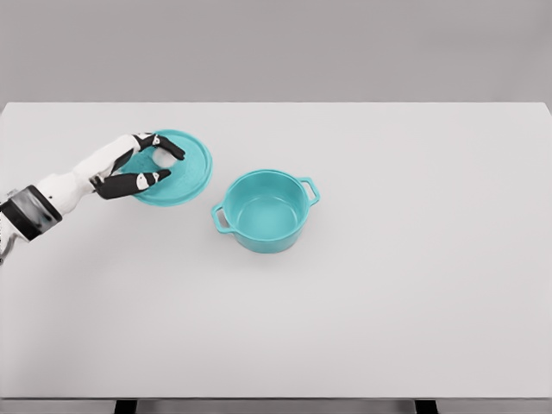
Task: Cover the pot with left arm
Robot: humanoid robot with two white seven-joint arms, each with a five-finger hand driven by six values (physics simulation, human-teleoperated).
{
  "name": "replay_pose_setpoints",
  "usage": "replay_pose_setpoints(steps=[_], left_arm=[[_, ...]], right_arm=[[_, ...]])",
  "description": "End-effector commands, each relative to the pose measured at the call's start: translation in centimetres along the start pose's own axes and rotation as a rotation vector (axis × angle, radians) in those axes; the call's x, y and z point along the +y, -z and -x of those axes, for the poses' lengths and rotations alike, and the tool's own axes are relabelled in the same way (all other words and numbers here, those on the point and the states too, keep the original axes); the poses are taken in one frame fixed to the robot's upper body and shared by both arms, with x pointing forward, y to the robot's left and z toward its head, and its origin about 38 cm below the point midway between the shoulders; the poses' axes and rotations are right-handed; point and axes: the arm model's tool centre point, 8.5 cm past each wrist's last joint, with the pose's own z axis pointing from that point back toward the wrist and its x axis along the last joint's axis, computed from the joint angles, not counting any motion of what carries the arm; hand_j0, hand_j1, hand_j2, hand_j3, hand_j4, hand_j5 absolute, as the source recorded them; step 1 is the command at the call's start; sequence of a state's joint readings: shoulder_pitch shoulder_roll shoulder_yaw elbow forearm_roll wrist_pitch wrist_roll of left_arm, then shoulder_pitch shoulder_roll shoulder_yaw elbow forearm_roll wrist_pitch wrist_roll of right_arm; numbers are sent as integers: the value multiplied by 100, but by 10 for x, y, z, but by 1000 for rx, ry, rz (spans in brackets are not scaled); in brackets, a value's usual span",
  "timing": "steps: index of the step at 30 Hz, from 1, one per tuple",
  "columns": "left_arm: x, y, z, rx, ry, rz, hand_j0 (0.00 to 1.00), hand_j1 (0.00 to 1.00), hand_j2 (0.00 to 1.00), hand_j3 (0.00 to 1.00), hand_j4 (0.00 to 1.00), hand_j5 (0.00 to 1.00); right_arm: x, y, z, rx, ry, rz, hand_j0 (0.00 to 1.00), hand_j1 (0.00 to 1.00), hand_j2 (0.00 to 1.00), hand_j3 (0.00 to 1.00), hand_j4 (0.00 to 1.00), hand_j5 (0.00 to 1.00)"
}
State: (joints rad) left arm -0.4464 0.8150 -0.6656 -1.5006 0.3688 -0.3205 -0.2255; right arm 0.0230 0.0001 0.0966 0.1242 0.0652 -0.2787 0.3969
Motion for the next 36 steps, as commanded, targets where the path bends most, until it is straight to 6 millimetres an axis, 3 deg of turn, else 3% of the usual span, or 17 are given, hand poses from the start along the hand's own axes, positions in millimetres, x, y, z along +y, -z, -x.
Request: replay_pose_setpoints(steps=[1, 6, 10, 21, 36], left_arm=[[-15, 8, 1, -5, -28, 23, 54, 54, 54, 54, 54, 54], [-24, 13, 0, -6, -42, 39, 54, 54, 54, 54, 54, 54], [-41, 34, -8, -43, -50, 84, 54, 54, 54, 54, 54, 54], [-67, 59, -20, -98, -57, 106, 54, 54, 54, 54, 54, 54], [-87, 72, -27, -125, -79, 129, 54, 54, 54, 54, 54, 54]], right_arm=[[0, 0, 0, 0, -1, -1, 100, 100, 100, 100, 100, 100], [0, 0, 0, 0, -1, -1, 100, 100, 100, 100, 100, 100], [0, 0, 0, 0, -1, -1, 100, 100, 100, 100, 100, 100], [0, 0, 0, 0, -1, -1, 100, 100, 100, 100, 100, 100], [0, 0, 0, 0, -1, -1, 100, 100, 100, 100, 100, 100]])
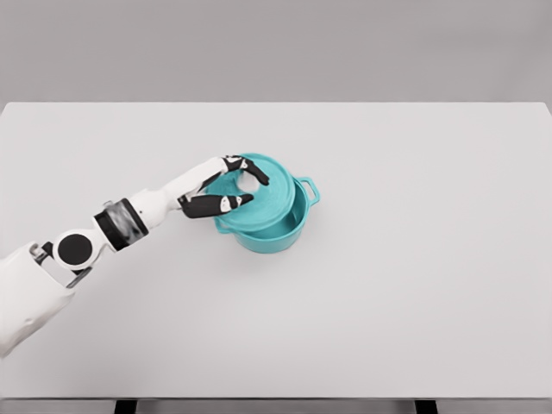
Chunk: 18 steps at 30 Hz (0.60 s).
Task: Cover the pot with left arm
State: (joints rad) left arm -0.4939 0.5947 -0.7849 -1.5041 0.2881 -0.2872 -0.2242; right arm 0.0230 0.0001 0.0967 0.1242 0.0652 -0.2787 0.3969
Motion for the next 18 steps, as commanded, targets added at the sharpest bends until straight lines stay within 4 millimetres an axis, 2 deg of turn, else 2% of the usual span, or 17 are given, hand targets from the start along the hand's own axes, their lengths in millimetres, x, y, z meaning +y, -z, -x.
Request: replay_pose_setpoints(steps=[1, 18], left_arm=[[-3, 1, 0, -2, -9, 5, 54, 54, 54, 54, 54, 54], [-11, 10, -1, -15, -22, 18, 55, 55, 55, 55, 55, 55]], right_arm=[[0, 0, 0, 0, -1, -1, 100, 100, 100, 100, 100, 100], [0, 0, 0, 0, -1, -1, 100, 100, 100, 100, 100, 100]])
